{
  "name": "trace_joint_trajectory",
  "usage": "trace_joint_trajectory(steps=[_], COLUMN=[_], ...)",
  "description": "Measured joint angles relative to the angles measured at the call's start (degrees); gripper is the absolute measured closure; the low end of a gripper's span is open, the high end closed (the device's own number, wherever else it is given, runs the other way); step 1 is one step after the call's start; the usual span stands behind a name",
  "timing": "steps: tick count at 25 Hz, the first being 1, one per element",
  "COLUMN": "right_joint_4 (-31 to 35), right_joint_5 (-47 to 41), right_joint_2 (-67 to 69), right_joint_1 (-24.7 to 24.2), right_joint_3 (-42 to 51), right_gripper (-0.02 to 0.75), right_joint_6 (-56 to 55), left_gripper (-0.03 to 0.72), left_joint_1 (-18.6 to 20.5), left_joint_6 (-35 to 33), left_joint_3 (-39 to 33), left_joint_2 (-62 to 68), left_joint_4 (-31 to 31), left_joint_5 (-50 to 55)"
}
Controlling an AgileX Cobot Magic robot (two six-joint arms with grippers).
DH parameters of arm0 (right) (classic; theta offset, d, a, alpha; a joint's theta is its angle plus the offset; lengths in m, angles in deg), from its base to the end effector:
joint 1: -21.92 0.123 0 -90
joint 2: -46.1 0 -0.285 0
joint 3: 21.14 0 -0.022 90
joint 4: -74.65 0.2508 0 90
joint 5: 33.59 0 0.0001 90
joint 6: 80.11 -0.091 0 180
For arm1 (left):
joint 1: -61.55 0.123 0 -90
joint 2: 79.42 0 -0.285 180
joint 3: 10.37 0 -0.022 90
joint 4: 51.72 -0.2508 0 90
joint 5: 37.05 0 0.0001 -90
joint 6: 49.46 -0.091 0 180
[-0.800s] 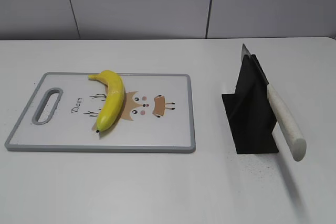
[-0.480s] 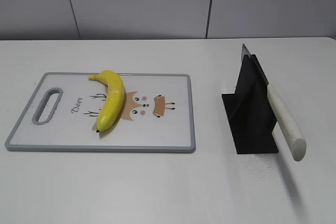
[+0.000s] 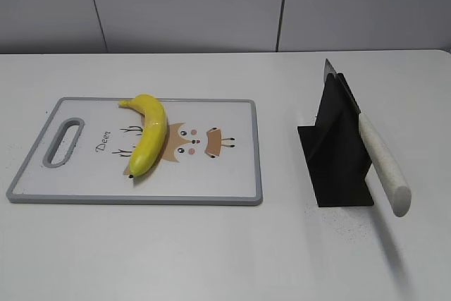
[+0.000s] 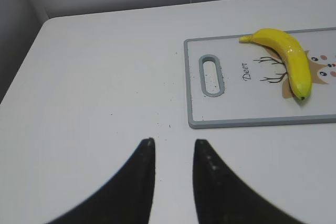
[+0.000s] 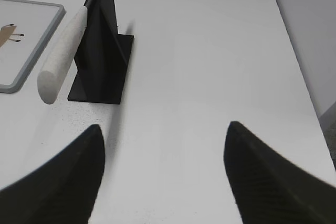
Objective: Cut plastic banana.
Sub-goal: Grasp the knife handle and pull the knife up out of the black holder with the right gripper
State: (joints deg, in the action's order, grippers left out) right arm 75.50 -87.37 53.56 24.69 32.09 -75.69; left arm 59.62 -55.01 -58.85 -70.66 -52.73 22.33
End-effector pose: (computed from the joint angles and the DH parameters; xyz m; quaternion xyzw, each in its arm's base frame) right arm 0.0081 0.0015 0.2642 -0.0523 0.8392 -0.0004 0.5412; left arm -0.0013 0.0014 0.2798 0.0553 0.8491 0.0254 0.5248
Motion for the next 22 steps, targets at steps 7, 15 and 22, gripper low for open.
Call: trace_joint_trajectory(steps=[7, 15, 22], right_joint_4=[0.0, 0.0, -0.8], right_joint_5=[0.0, 0.0, 2.0], right_joint_2=[0.0, 0.0, 0.7], right_joint_1=[0.0, 0.0, 0.0], right_joint_3=[0.0, 0.0, -1.5], right_gripper=[0.182, 0.182, 0.182], right_joint_6=[0.0, 0.0, 0.0], left_gripper=[0.448, 0.448, 0.448], left_joint_1=[0.0, 0.0, 0.0], left_joint_6=[0.0, 0.0, 0.0], left_joint_3=[0.0, 0.0, 0.0], left_joint_2=[0.0, 0.0, 0.0], left_joint_4=[0.0, 0.0, 0.0], left_joint_5=[0.0, 0.0, 0.0])
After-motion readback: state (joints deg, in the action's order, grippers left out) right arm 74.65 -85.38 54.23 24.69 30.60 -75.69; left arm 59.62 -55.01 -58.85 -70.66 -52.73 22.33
